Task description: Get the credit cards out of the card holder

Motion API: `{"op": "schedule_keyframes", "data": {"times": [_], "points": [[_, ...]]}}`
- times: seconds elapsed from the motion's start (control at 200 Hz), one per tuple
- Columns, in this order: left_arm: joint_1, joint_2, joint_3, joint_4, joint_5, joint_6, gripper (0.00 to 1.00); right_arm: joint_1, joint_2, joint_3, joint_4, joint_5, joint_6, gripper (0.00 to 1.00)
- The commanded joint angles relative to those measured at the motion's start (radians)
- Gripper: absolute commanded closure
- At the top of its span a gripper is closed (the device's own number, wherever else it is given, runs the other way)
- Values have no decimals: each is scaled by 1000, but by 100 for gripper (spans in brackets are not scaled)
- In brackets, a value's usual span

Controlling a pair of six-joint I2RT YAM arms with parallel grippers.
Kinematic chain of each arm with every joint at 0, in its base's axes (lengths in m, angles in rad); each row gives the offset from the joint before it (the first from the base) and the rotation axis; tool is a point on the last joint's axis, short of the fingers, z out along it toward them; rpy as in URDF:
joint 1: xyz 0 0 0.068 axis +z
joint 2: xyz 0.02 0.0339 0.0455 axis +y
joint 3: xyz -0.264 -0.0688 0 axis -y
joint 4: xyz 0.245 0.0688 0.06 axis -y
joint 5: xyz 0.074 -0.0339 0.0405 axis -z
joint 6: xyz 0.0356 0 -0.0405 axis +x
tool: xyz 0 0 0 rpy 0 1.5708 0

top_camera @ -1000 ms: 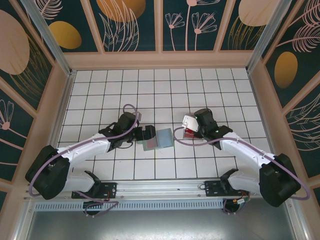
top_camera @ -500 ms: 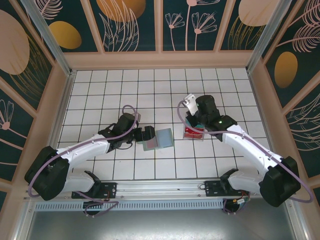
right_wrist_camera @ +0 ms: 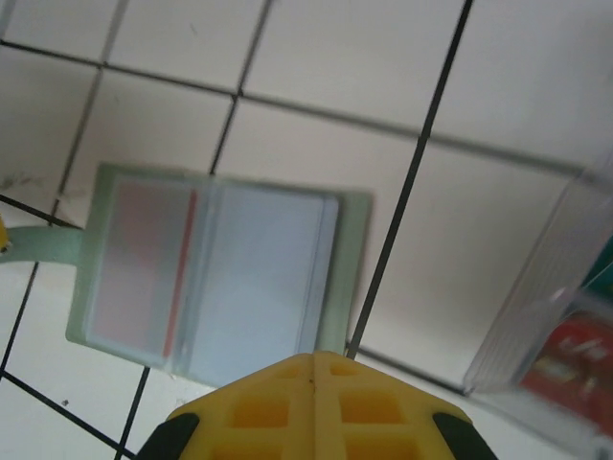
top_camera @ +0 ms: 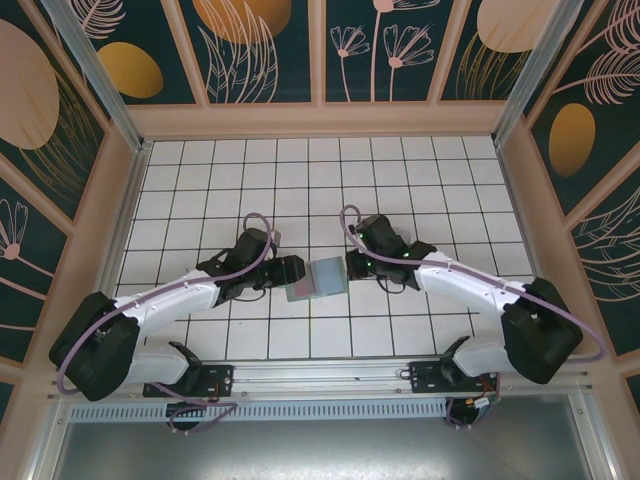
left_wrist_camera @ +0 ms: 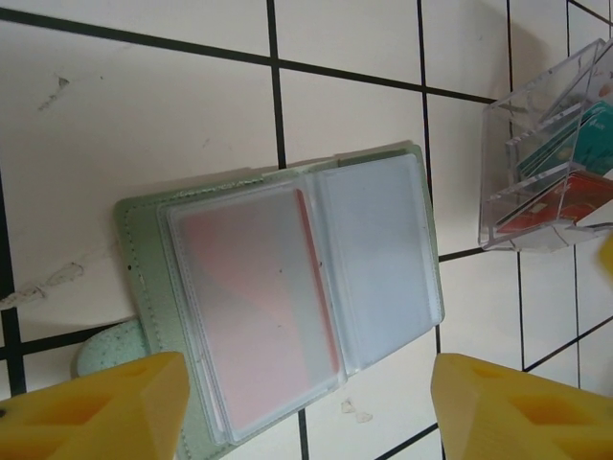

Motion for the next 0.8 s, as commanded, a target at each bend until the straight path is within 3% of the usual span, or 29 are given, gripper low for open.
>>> {"op": "schedule_keyframes", "data": {"times": [0.0,0.17,0.42,0.551,0.791], "points": [[1,18,11,13,23,-20,33,28,44,-37,70,-18,136,100],[1,48,23,16,31,-19,34,59,130,-44,94,14,169,100],[1,110,60,6,47,4,46,83,220,-61,136,53,217,100],[2,137,74,2,60,14,47,98,242,-64,146,61,242,100],[1,164,85,-83,-13,24,49,107,248,-62,145,62,253,100]]}}
